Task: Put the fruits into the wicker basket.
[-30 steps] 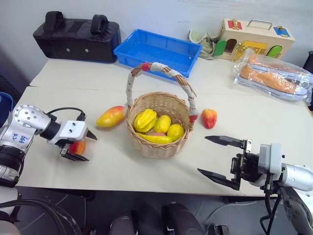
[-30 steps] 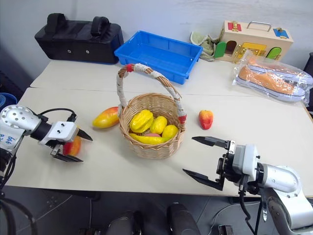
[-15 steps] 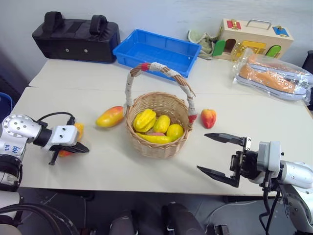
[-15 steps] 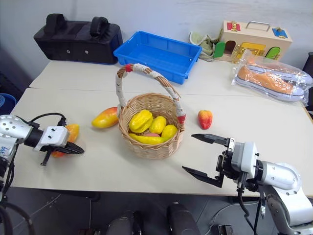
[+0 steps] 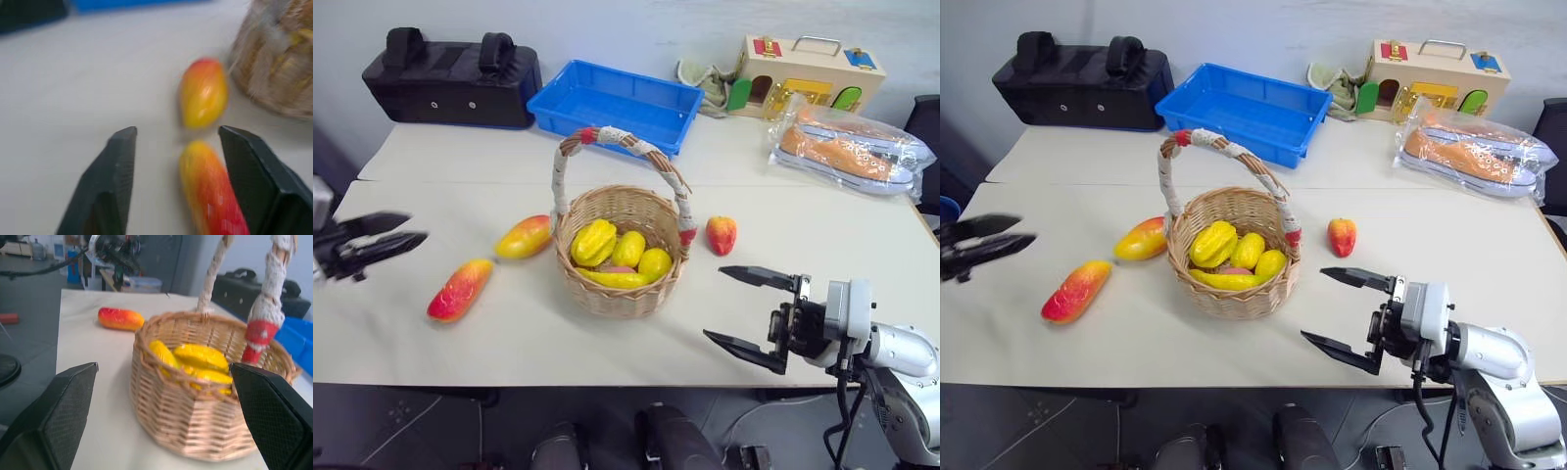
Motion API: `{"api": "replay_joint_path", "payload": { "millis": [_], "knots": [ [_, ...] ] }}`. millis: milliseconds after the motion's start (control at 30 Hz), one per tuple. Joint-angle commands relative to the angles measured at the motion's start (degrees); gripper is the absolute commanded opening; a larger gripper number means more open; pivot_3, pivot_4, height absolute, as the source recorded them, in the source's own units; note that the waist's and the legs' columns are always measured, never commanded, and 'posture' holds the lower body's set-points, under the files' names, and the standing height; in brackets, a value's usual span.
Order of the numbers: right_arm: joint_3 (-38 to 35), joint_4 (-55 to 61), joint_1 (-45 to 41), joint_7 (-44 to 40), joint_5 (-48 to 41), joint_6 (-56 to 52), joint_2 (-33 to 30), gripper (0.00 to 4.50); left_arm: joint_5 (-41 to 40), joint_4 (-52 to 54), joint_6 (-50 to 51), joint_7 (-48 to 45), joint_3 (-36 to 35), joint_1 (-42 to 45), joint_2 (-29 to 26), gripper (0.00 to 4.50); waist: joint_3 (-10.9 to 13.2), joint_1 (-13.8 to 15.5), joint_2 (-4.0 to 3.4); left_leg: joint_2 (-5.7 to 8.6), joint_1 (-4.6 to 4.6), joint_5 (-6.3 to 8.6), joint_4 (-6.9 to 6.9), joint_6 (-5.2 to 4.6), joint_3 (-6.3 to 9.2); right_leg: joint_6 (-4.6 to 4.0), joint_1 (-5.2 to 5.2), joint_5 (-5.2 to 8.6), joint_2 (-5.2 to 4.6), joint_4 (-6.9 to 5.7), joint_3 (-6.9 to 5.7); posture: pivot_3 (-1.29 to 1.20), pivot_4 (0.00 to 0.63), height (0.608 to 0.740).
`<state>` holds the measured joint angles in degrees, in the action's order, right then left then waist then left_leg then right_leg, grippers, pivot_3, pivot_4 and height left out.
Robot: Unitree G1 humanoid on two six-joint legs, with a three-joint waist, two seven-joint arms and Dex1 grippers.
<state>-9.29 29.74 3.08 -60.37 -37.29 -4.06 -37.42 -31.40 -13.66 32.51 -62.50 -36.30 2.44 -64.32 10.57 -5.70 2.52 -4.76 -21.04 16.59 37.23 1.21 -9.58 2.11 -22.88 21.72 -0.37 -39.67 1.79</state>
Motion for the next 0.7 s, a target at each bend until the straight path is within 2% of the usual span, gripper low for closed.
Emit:
{"api": "replay_joint_path", "payload": {
  "millis": [33, 67, 100, 233, 333, 433, 700],
  "knots": [
    [0.21, 1.64, -1.33, 0.61, -1.09, 0.1, 0.63, 4.5, 2.28, 1.08, 1.17, -0.8, -8.2, -6.91, -1.68, 4.04, -0.02, 0.5, 0.11, 0.02, -0.02, 0.02, 0.01, -0.02, 0.0, -0.01, 0.0, 0.0, -0.03, 0.02, -0.01, 0.0, 0.15, 0.74],
    [0.51, 1.56, -1.72, 0.73, -1.0, 0.09, 0.78, 4.5, 2.85, -0.05, 0.32, -0.81, -9.64, -8.36, -1.56, 4.39, -0.06, 0.75, 0.17, 0.02, -0.06, 0.02, 0.01, -0.03, 0.01, -0.02, 0.0, 0.01, -0.03, 0.12, -0.03, 0.0, 0.15, 0.74],
    [0.73, 1.38, -2.13, 0.8, -0.95, 0.11, 0.96, 4.5, 3.68, -1.44, -0.85, -0.94, -10.99, -10.05, -1.44, 4.46, -0.11, 1.06, 0.25, 0.02, -0.07, 0.03, 0.01, -0.04, 0.02, -0.03, 0.01, 0.01, -0.04, 0.15, -0.04, 0.0, 0.15, 0.74],
    [1.37, 0.78, -3.51, 0.16, -0.57, 0.59, 1.09, 4.5, 4.43, -3.0, -4.93, -3.16, -15.92, -15.64, 0.85, 4.46, -0.2, 1.51, 0.39, 0.07, -0.05, 0.11, -0.01, -0.11, 0.05, -0.18, 0.15, 0.09, -0.14, 0.32, -0.13, 0.0, 0.15, 0.74],
    [1.51, 0.61, -4.2, 0.45, -0.48, 0.97, 1.43, 4.5, 1.0, 2.54, -1.01, -2.89, -14.4, -13.76, 1.65, 4.46, -0.23, 2.11, 0.43, 0.08, -0.06, 0.15, -0.02, -0.14, 0.07, -0.19, 0.2, 0.09, -0.16, 0.37, -0.16, 0.0, 0.15, 0.74],
    [1.63, 0.44, -4.76, 0.38, -0.32, 0.99, 1.55, 4.5, -1.33, 7.09, 5.92, -1.71, -9.46, -10.29, 0.82, 4.46, -0.26, 2.68, 0.48, 0.08, -0.04, 0.17, -0.01, -0.14, 0.12, -0.2, 0.26, 0.09, -0.16, 0.37, -0.2, 0.0, 0.15, 0.74],
    [1.89, -0.25, -5.76, 0.47, 0.43, 1.04, 1.59, 4.5, 0.42, 10.45, 17.74, 2.13, 12.86, 5.13, -2.2, 4.46, -0.25, 1.92, 0.45, 0.09, -0.02, 0.2, -0.03, -0.11, 0.03, -0.19, 0.23, 0.09, -0.1, 0.36, -0.1, 0.0, 0.15, 0.74]
  ]
}}
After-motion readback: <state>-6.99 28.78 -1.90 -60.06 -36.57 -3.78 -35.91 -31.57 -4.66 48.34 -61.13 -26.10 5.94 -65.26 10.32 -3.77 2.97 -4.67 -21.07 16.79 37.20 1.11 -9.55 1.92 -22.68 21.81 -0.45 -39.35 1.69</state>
